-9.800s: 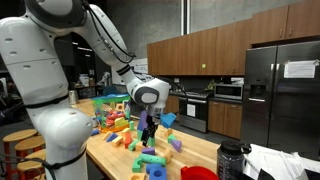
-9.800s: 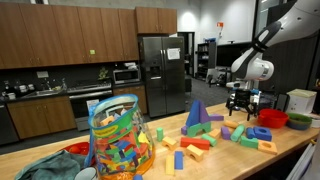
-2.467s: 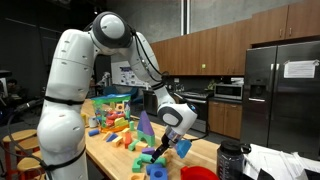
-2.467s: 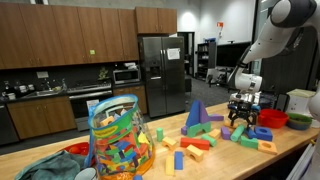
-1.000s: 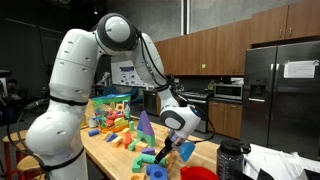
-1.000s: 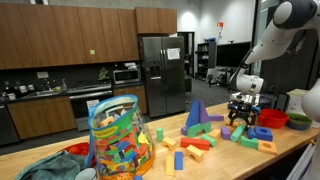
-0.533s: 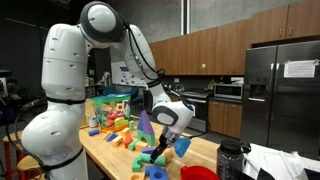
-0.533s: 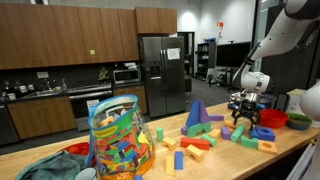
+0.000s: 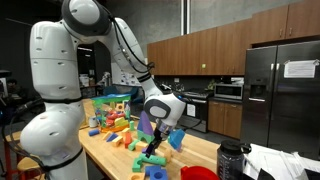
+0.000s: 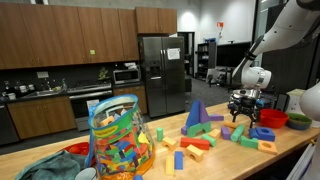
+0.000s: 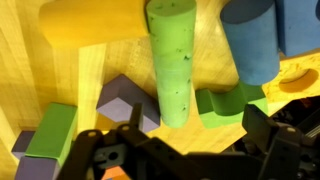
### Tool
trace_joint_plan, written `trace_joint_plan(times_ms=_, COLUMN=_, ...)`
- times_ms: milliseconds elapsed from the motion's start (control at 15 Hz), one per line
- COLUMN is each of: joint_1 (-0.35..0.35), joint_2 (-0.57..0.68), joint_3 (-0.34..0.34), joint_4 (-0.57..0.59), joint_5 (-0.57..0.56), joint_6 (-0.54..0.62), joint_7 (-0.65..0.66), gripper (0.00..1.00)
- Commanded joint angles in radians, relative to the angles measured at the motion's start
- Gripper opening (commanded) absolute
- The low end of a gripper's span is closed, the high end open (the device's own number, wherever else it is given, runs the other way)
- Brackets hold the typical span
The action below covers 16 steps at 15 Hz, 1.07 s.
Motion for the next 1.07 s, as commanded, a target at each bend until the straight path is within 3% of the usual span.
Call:
trace_joint_plan(times_ms=0, joint_1=-0.004, joint_2=-0.024, joint_3=0.010, joint_4=-0.021, joint_5=0.019, joint_6=0.023, joint_7=0.000, gripper=1.00)
trace_joint_plan(times_ms=67, joint_1=0.136, joint_2=-0.018, joint_3=-0.135, joint_4=-0.016, joint_5=0.024, joint_6=0.023, joint_7=0.000, gripper=1.00)
trace_joint_plan(times_ms=400, joint_1=0.296, joint_2=0.016, joint_3=-0.314, joint_4=-0.021, joint_5=0.037, joint_6=0.065, joint_7=0.000, gripper=1.00)
trace_joint_plan(times_ms=667, joint_1=0.362, joint_2=0.030, joint_3=-0.375, joint_4=-0.031, joint_5=0.059, joint_6=0.109, joint_7=0.000, gripper=1.00)
trace_joint_plan(times_ms=1000, joint_1=0.402, joint_2=0.041, joint_3=-0.392, joint_4=-0.043, joint_5=0.084, joint_6=0.145, joint_7=0.000, gripper=1.00)
